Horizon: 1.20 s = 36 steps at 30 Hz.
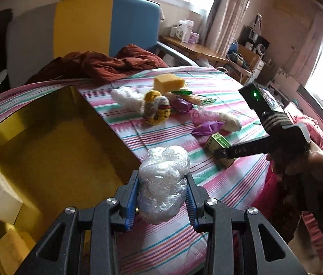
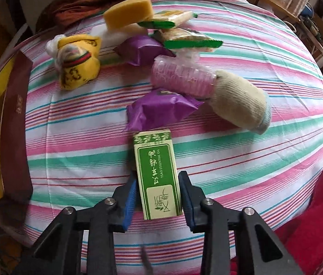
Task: Organize objects
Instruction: 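Grasp the green box with the right tool while the left tool carries the ball toward the tray, then lower the ball and green box into the gold tray and open both tools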
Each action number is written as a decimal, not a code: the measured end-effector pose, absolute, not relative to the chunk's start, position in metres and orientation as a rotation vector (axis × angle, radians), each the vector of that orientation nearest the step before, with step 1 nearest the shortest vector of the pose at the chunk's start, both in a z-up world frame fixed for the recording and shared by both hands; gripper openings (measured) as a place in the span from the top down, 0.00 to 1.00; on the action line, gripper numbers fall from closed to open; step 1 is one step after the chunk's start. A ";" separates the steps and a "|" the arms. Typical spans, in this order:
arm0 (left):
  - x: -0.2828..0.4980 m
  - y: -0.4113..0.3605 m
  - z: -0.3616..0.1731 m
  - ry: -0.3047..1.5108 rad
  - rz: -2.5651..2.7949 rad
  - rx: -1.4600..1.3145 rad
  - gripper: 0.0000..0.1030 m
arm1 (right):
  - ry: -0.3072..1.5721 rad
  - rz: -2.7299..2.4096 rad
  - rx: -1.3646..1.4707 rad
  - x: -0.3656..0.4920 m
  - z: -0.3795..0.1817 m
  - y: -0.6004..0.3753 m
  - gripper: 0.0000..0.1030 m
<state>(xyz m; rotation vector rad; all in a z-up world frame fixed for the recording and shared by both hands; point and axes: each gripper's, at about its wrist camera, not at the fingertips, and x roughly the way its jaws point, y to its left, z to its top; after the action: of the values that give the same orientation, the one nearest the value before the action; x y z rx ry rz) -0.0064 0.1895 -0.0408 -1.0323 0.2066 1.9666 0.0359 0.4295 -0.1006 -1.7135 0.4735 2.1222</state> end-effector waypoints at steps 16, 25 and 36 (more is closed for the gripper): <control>-0.030 0.111 -0.037 0.063 2.166 -1.091 0.64 | 0.447 2.519 -1.549 0.042 -0.045 0.354 0.70; -0.054 0.079 -0.025 0.013 2.306 -1.073 0.64 | 0.359 2.741 -1.510 0.001 -0.018 0.288 0.70; -0.097 0.061 -0.005 0.064 2.512 -1.029 0.59 | 0.434 2.873 -1.598 -0.049 -0.036 0.219 0.61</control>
<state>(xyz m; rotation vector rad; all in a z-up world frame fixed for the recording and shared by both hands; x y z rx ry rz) -0.0966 0.0614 -0.0048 -1.0295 0.0644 2.5119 -0.0491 0.2188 -0.0360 -1.5984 0.4340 2.8730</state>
